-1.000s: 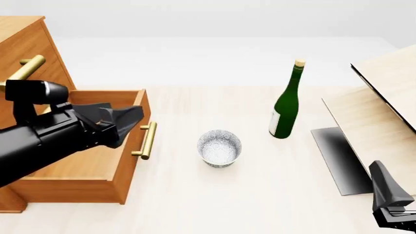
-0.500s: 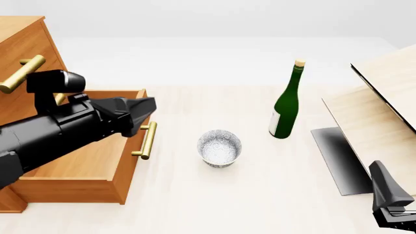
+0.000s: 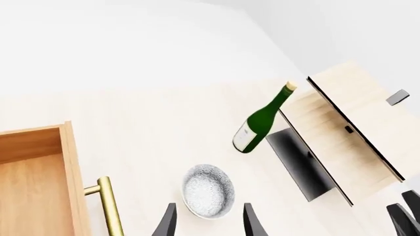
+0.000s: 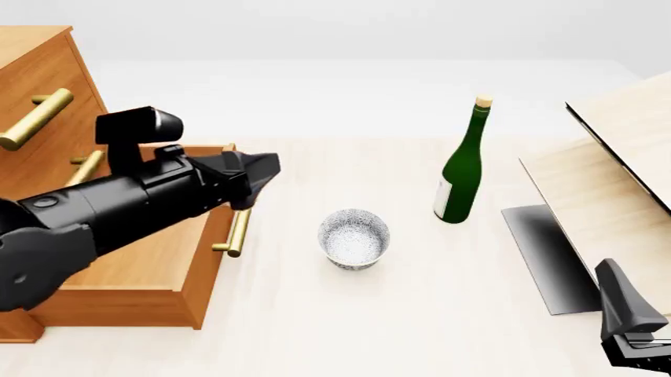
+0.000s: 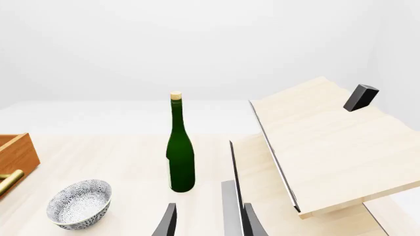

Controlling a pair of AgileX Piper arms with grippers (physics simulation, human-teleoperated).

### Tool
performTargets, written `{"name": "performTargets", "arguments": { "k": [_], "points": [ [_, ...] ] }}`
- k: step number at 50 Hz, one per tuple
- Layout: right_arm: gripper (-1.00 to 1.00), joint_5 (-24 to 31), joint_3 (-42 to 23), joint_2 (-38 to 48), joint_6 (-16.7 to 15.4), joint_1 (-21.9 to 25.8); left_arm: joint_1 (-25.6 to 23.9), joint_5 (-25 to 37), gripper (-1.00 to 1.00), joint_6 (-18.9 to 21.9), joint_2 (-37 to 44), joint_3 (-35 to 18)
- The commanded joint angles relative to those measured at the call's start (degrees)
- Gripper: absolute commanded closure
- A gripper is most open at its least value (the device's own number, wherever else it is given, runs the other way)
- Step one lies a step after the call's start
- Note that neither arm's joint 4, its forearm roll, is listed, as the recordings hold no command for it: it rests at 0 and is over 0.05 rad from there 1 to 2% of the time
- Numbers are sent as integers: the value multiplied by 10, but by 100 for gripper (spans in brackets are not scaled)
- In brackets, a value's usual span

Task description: Put the bowl in the bottom drawer of the cabinet and close it.

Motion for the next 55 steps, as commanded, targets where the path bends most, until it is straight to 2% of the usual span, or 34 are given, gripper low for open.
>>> {"name": "performTargets", "arguments": {
  "k": [1,55],
  "points": [
    [-100,0,0,0,0,0,-5,-21,-100,-13,45,-9],
    [-100,0,0,0,0,0,13,-81,-100,-42,246,-85]
  ]
}}
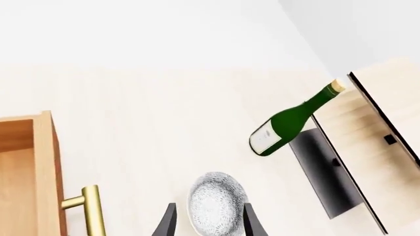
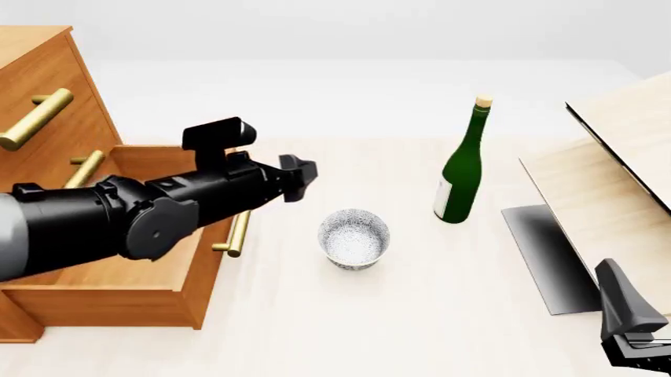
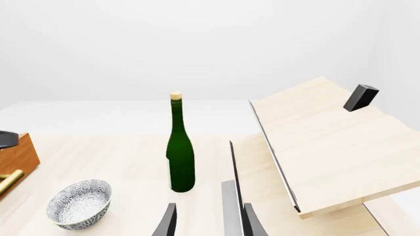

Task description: Put the bowl in the bottom drawer of the cabinet and close it.

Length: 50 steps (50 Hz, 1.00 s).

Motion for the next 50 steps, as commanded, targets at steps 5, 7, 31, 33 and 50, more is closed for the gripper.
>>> {"name": "performTargets", "arguments": {
  "k": [5,7,31,33,50],
  "points": [
    [-100,0,0,0,0,0,-1,-10,-100,-10,39,-15],
    [-100,0,0,0,0,0,-2,-12,-100,-12,44,-15],
    [-100,0,0,0,0,0,-7,-36,-100,-32,100,-20],
    [-100,0,0,0,0,0,-4,-38,-100,-35,108,-23],
    [-100,0,0,0,0,0,3,-49,-100,-42,145,-30]
  ]
}}
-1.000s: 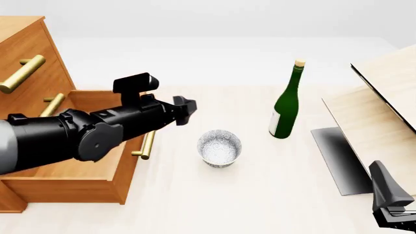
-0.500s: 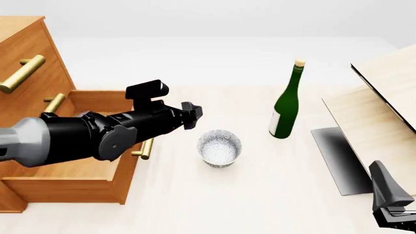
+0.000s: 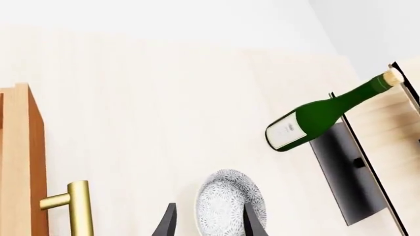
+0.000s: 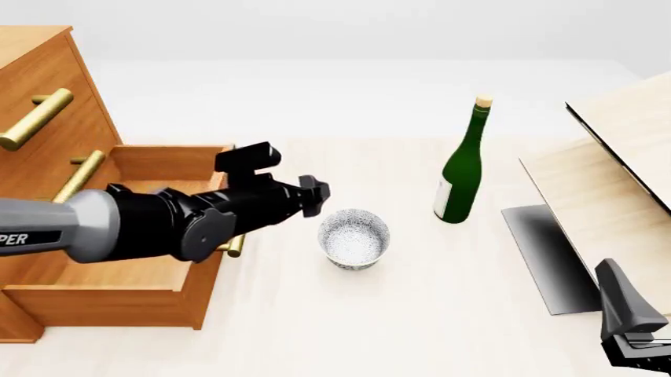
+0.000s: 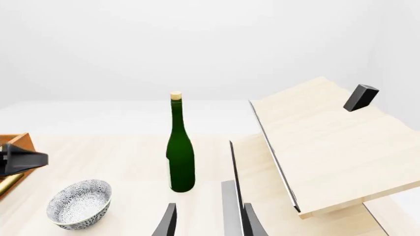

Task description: Put the bowl in the bottom drawer of the cabinet and close it.

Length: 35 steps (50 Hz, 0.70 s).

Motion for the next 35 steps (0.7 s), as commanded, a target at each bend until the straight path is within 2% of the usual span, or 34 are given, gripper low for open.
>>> {"name": "performTargets", "arguments": {
  "k": [1,35],
  "points": [
    [-100,0,0,0,0,0,5,-8,-100,-7,29,-7],
    [-100,0,0,0,0,0,-5,-25,-100,-26,108,-29]
  ]
}}
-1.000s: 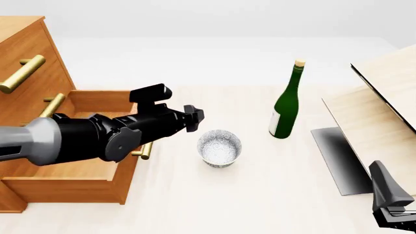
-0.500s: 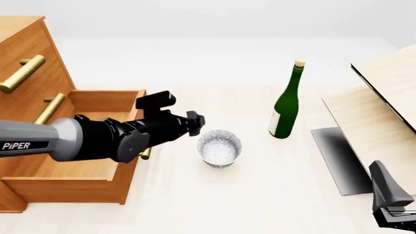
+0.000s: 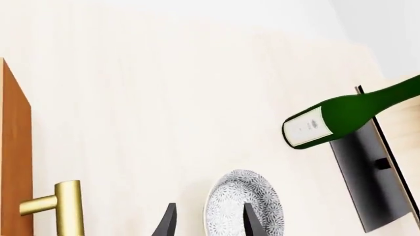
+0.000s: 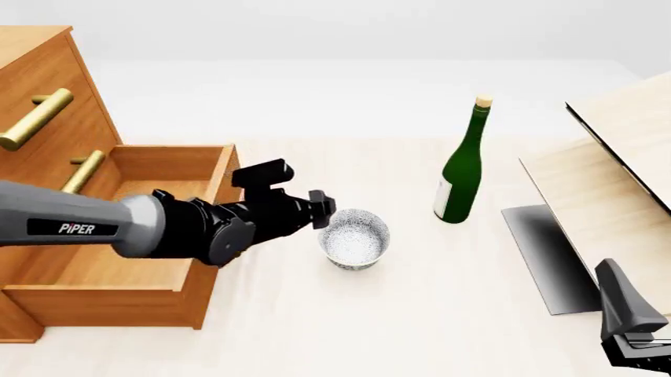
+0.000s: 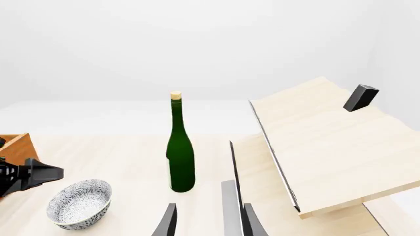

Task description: Put the bowl in the bottom drawer of the cabinet and close it.

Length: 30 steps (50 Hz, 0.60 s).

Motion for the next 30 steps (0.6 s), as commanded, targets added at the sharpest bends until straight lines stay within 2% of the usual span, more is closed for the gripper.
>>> {"name": "performTargets", "arguments": {
  "k": [1,30],
  "points": [
    [-100,0,0,0,0,0,-4,-6,-100,-5,25,-4],
    [-100,0,0,0,0,0,-19,-17,-100,-18,78,-12]
  ]
}}
